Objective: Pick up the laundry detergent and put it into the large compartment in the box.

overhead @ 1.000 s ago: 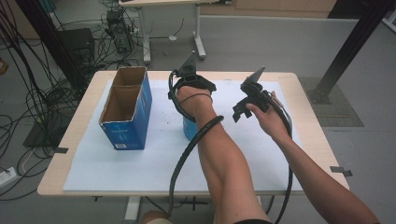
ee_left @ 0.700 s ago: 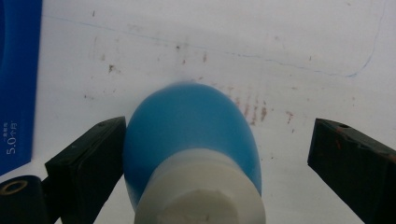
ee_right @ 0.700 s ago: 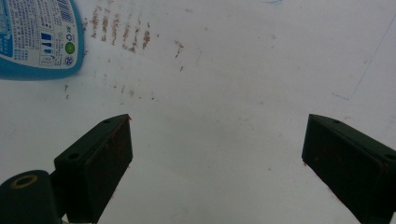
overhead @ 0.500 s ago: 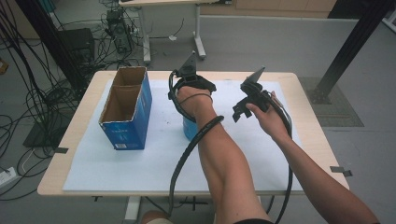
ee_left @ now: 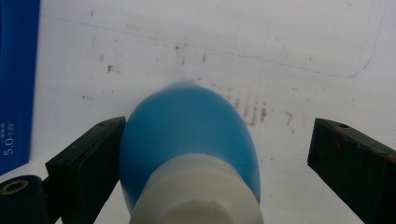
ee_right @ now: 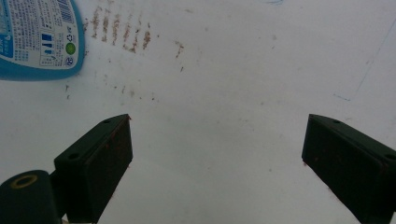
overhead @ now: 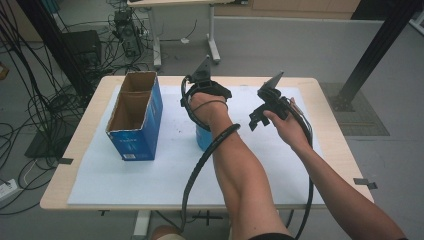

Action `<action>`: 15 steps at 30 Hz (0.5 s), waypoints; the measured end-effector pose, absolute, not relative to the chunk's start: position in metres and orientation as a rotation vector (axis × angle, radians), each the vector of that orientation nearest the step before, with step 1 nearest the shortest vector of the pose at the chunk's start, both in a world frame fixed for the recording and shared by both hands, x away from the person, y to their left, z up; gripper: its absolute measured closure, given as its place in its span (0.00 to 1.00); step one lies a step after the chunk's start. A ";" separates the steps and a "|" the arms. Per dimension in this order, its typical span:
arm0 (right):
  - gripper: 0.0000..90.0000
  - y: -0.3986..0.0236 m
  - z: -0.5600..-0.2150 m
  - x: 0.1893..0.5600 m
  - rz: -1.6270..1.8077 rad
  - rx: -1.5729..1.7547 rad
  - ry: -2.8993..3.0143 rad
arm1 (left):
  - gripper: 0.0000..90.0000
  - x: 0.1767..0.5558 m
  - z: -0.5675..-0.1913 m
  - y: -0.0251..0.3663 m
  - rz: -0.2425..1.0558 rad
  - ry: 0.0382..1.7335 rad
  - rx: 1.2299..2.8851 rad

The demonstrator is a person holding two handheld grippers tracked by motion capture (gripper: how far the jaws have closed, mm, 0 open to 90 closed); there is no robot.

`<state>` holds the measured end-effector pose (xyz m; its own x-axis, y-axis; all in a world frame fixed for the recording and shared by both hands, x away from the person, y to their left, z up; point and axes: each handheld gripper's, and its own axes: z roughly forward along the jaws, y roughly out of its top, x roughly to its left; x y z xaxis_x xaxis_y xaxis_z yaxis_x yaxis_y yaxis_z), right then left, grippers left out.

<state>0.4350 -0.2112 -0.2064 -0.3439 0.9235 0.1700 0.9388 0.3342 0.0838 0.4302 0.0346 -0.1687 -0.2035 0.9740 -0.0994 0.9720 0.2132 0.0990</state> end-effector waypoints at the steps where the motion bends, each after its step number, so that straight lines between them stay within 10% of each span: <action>1: 0.09 -0.211 -0.206 0.435 -0.255 -1.745 -2.487 | 0.07 0.430 -0.169 0.034 0.024 2.336 1.884; 15: 0.09 -0.212 -0.208 0.436 -0.258 -1.740 -2.489 | 0.09 0.429 -0.170 0.034 0.025 2.332 1.890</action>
